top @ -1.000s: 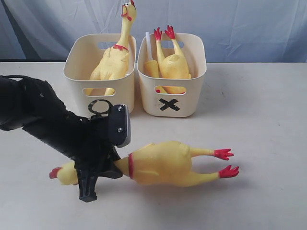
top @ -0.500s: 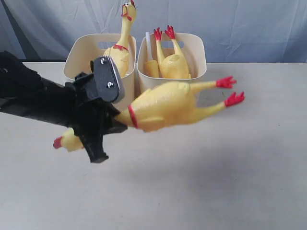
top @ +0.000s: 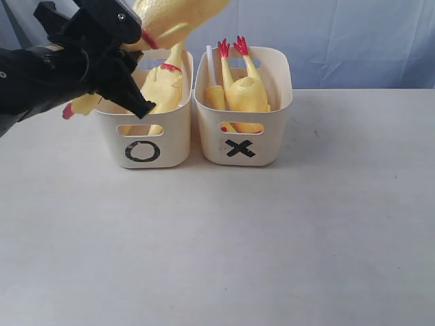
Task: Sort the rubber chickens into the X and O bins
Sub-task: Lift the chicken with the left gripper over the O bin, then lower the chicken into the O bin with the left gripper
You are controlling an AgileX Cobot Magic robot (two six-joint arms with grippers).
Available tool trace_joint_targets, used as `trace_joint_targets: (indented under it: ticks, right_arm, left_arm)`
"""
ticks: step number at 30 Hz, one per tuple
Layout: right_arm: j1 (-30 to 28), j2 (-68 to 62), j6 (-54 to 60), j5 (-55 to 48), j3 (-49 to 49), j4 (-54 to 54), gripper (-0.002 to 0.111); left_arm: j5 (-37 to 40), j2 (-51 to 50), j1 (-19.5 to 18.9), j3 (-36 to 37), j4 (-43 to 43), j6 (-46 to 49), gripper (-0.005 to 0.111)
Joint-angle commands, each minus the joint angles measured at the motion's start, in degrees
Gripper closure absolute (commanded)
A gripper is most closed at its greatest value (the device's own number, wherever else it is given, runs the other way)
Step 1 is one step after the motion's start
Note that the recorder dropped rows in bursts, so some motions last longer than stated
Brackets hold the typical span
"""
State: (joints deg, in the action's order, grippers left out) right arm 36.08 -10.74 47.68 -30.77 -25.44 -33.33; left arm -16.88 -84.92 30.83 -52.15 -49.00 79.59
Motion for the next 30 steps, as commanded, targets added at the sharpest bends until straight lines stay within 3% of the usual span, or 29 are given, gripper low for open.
trace_joint_targets:
  ticks: [1, 4, 6, 7, 9, 11, 15, 18, 23, 30]
  right_arm:
    - [-0.09, 0.23, 0.03, 0.13, 0.29, -0.36, 0.108]
    - [-0.09, 0.23, 0.03, 0.13, 0.29, -0.36, 0.108]
    - [-0.09, 0.23, 0.03, 0.13, 0.29, -0.36, 0.108]
    - [-0.09, 0.23, 0.03, 0.13, 0.29, -0.36, 0.108]
    - [-0.09, 0.23, 0.03, 0.13, 0.29, -0.36, 0.108]
    - [-0.09, 0.23, 0.03, 0.13, 0.29, -0.36, 0.108]
    - [-0.09, 0.23, 0.03, 0.13, 0.29, -0.36, 0.108]
    - [-0.09, 0.23, 0.03, 0.13, 0.29, -0.36, 0.108]
    - [-0.09, 0.23, 0.03, 0.13, 0.29, -0.36, 0.108]
    - [-0.09, 0.23, 0.03, 0.13, 0.29, -0.36, 0.108]
  left_arm:
    - [-5.68, -1.78, 0.07, -2.53, 0.79, -5.55, 0.107]
    - [-8.35, -3.13, -0.44, -3.17, 8.55, -14.77, 0.107]
    - [-10.75, -4.10, -1.48, -3.18, 16.24, -26.34, 0.107]
    - [-13.79, -4.95, -3.15, -3.18, 22.88, -38.47, 0.107]
    - [-16.56, -6.17, -6.18, -3.18, 33.11, -53.85, 0.107]
    - [-19.21, -7.87, -9.43, -3.18, 43.63, -64.68, 0.107]
    - [-24.87, -12.14, -13.93, -3.30, 53.07, -78.23, 0.107]
    - [-30.27, -16.52, -15.70, -3.74, 54.66, -81.12, 0.107]
    - [-28.87, -23.23, -16.41, -9.69, 56.59, -83.70, 0.107]
    - [-18.17, -26.11, -16.65, -13.85, 56.40, -83.67, 0.107]
